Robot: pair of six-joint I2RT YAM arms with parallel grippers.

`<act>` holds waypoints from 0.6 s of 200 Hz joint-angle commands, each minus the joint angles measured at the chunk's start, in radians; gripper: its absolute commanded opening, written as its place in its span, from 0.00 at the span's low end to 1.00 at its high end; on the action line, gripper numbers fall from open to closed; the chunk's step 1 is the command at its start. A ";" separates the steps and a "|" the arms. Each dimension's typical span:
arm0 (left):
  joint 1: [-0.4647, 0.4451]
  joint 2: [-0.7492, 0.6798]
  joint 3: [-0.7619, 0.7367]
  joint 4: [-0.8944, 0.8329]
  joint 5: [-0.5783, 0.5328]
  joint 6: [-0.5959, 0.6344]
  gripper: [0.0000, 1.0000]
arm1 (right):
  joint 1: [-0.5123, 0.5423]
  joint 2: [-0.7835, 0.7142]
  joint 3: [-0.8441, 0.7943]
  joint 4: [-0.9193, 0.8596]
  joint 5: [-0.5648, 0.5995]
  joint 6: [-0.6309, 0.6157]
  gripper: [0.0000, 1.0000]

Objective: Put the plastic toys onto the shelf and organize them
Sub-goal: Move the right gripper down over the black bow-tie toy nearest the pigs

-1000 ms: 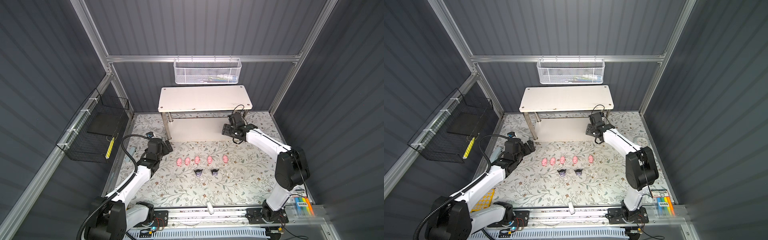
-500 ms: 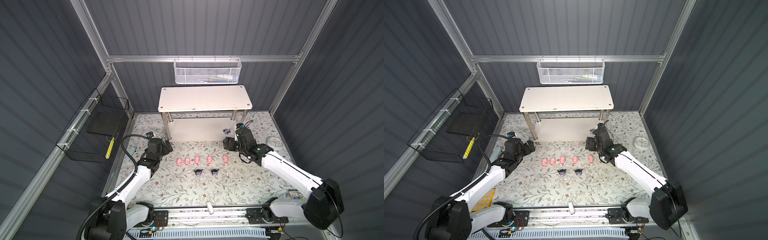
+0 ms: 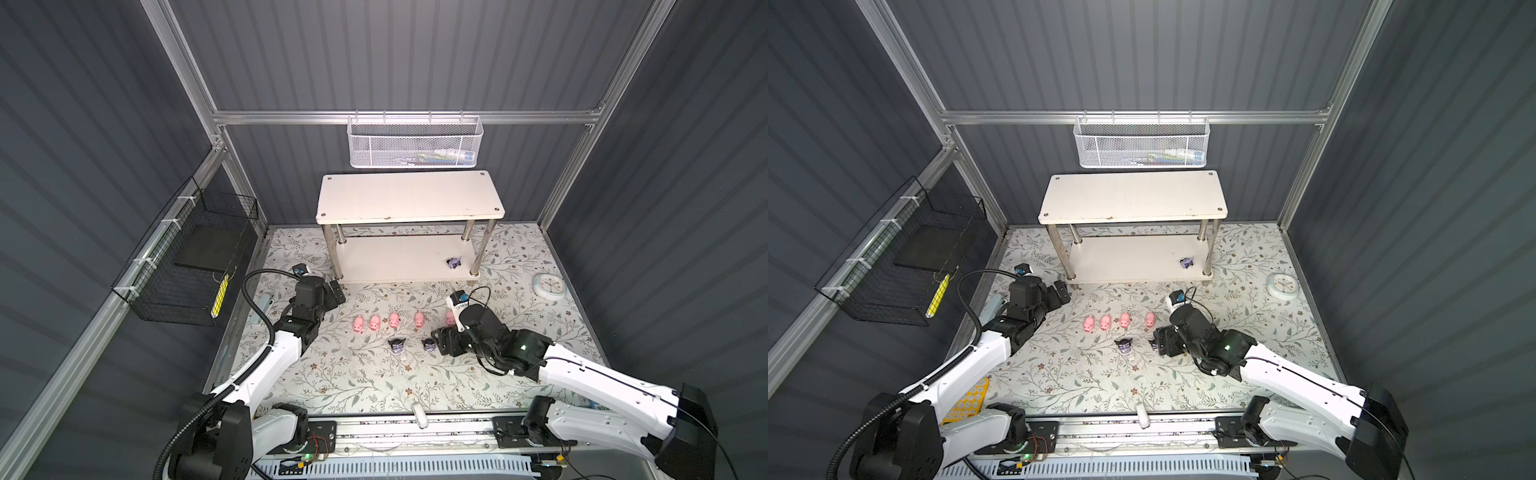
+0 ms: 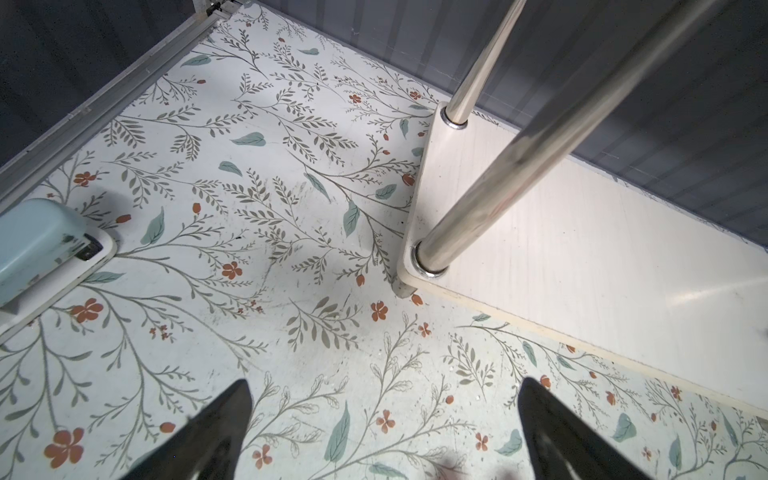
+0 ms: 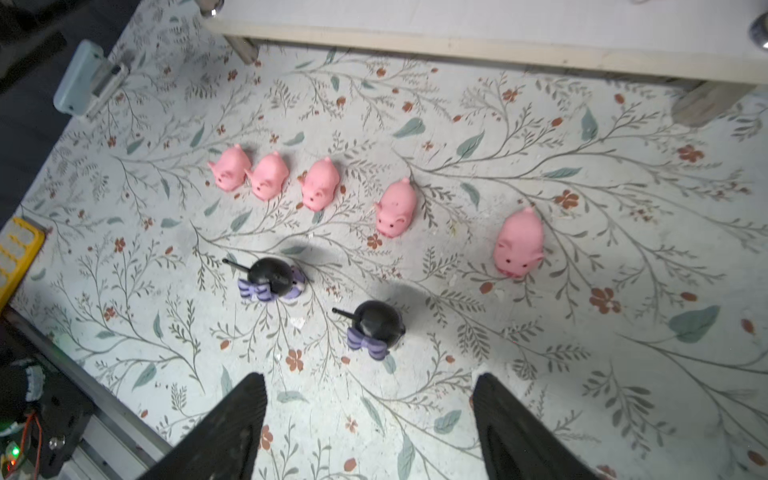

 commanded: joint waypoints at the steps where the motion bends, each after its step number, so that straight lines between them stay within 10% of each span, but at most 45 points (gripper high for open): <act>1: -0.003 -0.033 0.034 -0.017 0.013 0.005 1.00 | 0.025 0.017 -0.026 -0.015 0.023 -0.003 0.81; 120: -0.007 -0.097 0.035 -0.045 0.078 -0.018 1.00 | 0.100 0.277 -0.028 0.125 0.049 0.029 0.82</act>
